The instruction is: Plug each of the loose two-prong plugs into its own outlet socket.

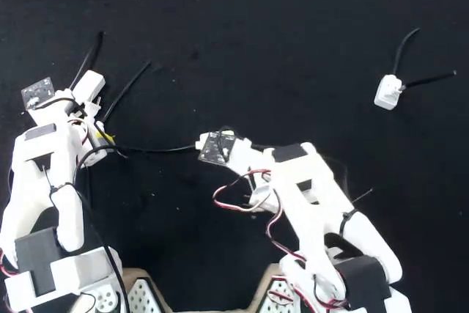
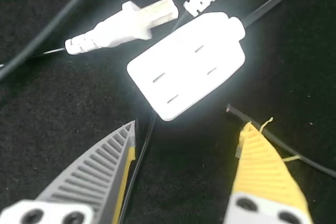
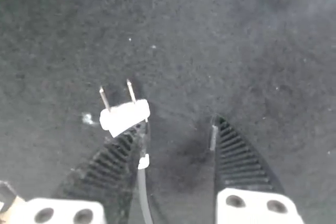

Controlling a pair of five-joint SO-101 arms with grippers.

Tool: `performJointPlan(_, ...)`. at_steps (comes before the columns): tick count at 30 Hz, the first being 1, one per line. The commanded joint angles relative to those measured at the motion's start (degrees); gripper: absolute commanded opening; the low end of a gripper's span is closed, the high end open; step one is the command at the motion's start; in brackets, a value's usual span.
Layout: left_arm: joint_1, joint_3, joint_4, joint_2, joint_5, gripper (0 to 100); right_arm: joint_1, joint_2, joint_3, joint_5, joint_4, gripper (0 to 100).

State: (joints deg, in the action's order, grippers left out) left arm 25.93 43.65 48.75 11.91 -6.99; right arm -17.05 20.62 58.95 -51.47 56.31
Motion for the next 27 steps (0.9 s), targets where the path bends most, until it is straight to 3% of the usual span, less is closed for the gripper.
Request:
performJointPlan(1,0.48,-0.84,0.18,1.41,-0.70,31,-2.29,-0.04,0.57,0.53,1.41,20.1)
performJointPlan(15,0.48,-0.92,0.09,1.41,-0.70,31,-2.29,10.77,-2.68,2.55,11.60,20.1)
performJointPlan(22,0.48,-0.92,0.18,1.41,-0.70,31,-2.29,12.00,3.03,2.37,9.05,20.1)
performJointPlan(27,0.48,-0.92,0.09,1.41,-0.70,31,-2.81,12.70,1.19,2.73,16.09,20.1)
